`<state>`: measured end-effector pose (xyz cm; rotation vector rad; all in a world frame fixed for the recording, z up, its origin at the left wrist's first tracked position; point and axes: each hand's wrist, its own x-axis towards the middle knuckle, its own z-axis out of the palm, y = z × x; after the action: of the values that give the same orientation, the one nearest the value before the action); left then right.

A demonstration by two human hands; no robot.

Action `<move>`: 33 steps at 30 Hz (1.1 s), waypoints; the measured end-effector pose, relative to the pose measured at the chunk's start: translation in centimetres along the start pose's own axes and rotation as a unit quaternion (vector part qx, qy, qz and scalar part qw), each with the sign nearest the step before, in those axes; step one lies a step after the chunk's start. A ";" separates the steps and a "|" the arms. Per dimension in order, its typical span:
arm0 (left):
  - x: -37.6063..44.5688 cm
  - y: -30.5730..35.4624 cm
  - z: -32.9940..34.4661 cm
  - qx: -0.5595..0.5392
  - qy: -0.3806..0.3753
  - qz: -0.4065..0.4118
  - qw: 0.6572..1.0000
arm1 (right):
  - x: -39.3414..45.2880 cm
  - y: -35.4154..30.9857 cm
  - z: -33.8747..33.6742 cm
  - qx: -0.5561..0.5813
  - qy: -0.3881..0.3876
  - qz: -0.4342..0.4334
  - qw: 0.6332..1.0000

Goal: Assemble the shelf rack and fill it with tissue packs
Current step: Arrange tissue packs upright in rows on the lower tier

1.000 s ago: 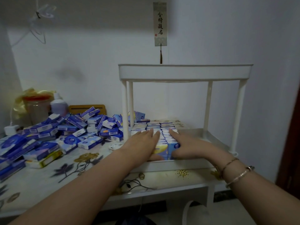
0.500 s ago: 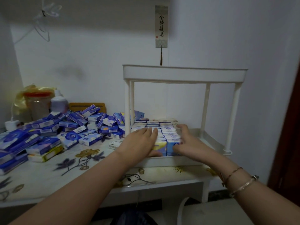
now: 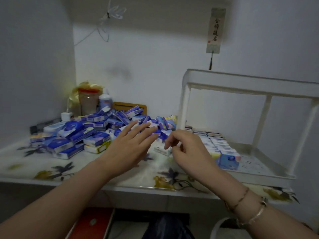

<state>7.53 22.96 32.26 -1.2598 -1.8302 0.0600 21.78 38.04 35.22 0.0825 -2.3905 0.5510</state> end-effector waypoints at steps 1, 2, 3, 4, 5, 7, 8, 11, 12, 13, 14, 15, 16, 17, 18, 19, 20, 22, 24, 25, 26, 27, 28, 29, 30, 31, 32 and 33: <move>-0.9 -0.7 0.3 0.005 -0.012 -0.014 1.000 | 0.6 -0.6 1.1 0.007 -0.015 -0.003 1.000; -2.1 -1.5 0.7 0.007 -0.020 -0.034 0.999 | 1.3 -1.0 2.5 0.016 -0.031 -0.005 0.999; -3.1 -2.0 1.0 0.001 -0.029 -0.056 0.998 | 1.9 -1.3 3.7 0.025 -0.042 -0.006 0.999; -3.9 -2.5 1.3 -0.008 -0.035 -0.080 0.996 | 2.5 -1.4 4.9 0.034 -0.045 -0.004 0.998; -5.0 -3.2 1.7 -0.017 -0.044 -0.113 0.992 | 3.5 -1.5 6.7 0.048 -0.048 0.002 0.998; -6.0 -4.3 2.1 -0.053 -0.041 -0.192 0.979 | 5.0 -1.3 9.5 0.067 -0.049 0.025 0.996; -6.4 -5.0 2.4 -0.063 -0.032 -0.224 0.972 | 5.9 -1.3 11.0 0.075 -0.051 0.037 0.995; -6.6 -6.4 3.6 -0.057 -0.035 -0.263 0.963 | 8.6 -0.9 14.7 0.091 -0.042 0.068 0.993; -6.5 -6.8 4.1 -0.061 -0.044 -0.280 0.957 | 9.6 -0.7 15.6 0.095 -0.038 0.078 0.992; -6.4 -7.3 4.7 -0.069 -0.053 -0.306 0.948 | 10.5 -0.5 16.6 0.097 -0.036 0.089 0.991; -6.3 -7.9 5.4 -0.078 -0.064 -0.339 0.935 | 11.6 -0.2 17.5 0.098 -0.038 0.100 0.989; -6.2 -8.4 6.1 -0.083 -0.075 -0.375 0.920 | 12.5 0.0 18.3 0.096 -0.044 0.108 0.989; -6.2 -8.9 6.7 -0.083 -0.082 -0.412 0.904 | 13.3 0.2 18.9 0.092 -0.049 0.112 0.988; -6.2 -9.3 7.1 -0.085 -0.085 -0.448 0.886 | 13.9 0.3 19.5 0.087 -0.055 0.111 0.988; -6.3 -9.9 7.7 -0.092 -0.085 -0.482 0.867 | 14.5 0.5 20.1 0.079 -0.066 0.110 0.989; -6.4 -10.3 8.1 -0.097 -0.084 -0.511 0.850 | 14.9 0.5 20.6 0.066 -0.082 0.108 0.989; -6.6 -10.6 8.3 -0.099 -0.085 -0.530 0.838 | 15.2 0.6 21.2 0.050 -0.101 0.107 0.988; -6.7 -10.7 8.4 -0.096 -0.083 -0.539 0.833 | 15.6 1.1 22.3 0.020 -0.134 0.107 0.985; -6.6 -10.6 8.3 -0.102 -0.071 -0.540 0.832 | 16.0 1.8 23.4 -0.012 -0.157 0.116 0.981; -6.5 -10.6 8.1 -0.115 -0.059 -0.543 0.830 | 16.1 2.0 23.6 -0.030 -0.164 0.119 0.979; -6.5 -10.7 8.0 -0.131 -0.044 -0.544 0.827 | 16.2 2.2 23.8 -0.046 -0.162 0.118 0.979; -6.6 -10.8 8.0 -0.150 -0.023 -0.543 0.826 | 16.2 2.3 23.8 -0.059 -0.154 0.111 0.980; -6.7 -10.9 8.0 -0.171 0.000 -0.539 0.825 | 16.2 2.5 23.8 -0.065 -0.145 0.103 0.982; -6.8 -10.9 8.1 -0.194 0.026 -0.531 0.824 | 16.1 2.6 23.6 -0.062 -0.135 0.095 0.984; -6.9 -10.8 8.1 -0.215 0.051 -0.524 0.823 | 16.0 2.8 23.5 -0.045 -0.130 0.095 0.986; -6.9 -10.7 8.0 -0.236 0.076 -0.518 0.819 | 16.0 2.8 23.2 -0.012 -0.124 0.104 0.987; -6.8 -10.5 7.7 -0.257 0.100 -0.515 0.811 | 15.9 2.8 22.8 0.034 -0.112 0.117 0.986; -6.6 -10.3 7.3 -0.282 0.127 -0.513 0.801 | 15.8 2.7 22.3 0.084 -0.089 0.126 0.985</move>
<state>-4.30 15.93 28.64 -0.4124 -2.1106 -1.2647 -4.46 32.69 28.97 -0.1019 -2.5395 0.8984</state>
